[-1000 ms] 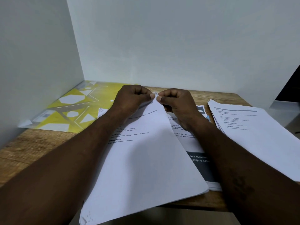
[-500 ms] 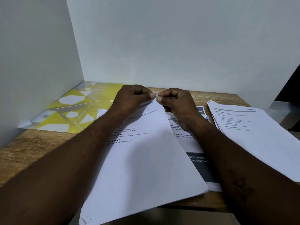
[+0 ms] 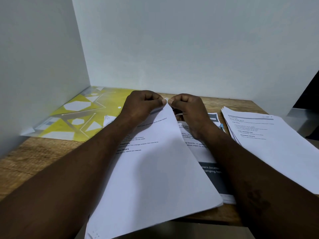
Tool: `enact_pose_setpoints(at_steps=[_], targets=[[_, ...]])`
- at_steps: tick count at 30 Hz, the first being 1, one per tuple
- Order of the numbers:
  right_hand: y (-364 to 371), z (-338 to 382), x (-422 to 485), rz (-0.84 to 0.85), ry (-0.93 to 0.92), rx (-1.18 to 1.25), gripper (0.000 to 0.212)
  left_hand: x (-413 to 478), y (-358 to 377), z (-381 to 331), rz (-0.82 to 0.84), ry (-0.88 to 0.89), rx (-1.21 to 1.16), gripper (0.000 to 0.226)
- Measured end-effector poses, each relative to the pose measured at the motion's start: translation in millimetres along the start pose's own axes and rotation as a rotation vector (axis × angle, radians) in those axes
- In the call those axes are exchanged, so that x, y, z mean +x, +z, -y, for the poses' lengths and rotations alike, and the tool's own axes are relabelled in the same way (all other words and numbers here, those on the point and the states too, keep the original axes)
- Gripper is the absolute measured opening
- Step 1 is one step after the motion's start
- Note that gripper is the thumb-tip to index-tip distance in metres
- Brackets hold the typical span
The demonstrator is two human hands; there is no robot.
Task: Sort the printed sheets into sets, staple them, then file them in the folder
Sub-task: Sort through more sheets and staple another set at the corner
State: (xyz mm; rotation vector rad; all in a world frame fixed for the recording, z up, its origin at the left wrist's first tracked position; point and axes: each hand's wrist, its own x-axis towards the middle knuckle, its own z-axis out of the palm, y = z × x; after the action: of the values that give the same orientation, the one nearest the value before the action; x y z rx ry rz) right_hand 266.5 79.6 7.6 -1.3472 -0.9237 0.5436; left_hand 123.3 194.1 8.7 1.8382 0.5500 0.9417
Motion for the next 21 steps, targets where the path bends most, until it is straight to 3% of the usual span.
enact_pose_setpoints(at_steps=[15,21], targets=[[8.6,0.9,-0.8,-0.111,-0.108,-0.147,0.008,0.0,2.0,-2.4,0.044,0.032,0.0,0.015],[4.9,3.1,-2.3,-0.08,-0.094,-0.074,0.01,-1.5,2.2,-4.5,0.047,0.043,0.012,0.016]])
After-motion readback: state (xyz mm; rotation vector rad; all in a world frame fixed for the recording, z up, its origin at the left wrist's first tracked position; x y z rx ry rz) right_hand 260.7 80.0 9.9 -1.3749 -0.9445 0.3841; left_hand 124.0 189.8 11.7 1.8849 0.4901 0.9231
